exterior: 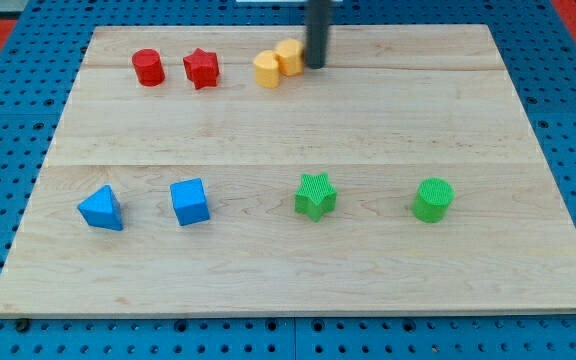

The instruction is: Place the red star left horizontally towards red circle

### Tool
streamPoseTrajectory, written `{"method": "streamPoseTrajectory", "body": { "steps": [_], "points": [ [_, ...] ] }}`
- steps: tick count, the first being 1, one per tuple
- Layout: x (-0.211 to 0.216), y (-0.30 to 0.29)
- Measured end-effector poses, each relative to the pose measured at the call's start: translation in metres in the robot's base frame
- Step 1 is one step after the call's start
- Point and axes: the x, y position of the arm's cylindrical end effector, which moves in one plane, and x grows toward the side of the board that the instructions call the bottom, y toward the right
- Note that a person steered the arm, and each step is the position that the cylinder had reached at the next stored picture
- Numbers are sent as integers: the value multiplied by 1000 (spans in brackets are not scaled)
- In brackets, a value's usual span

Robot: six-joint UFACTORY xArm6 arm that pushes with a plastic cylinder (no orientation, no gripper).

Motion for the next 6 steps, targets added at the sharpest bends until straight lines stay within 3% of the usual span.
{"method": "streamPoseTrajectory", "body": {
  "steps": [1,2,3,4,5,6],
  "points": [
    [34,-63],
    [51,-49],
    [97,-75],
    [78,-145],
    [26,-140],
    [23,-107]
  ]
}}
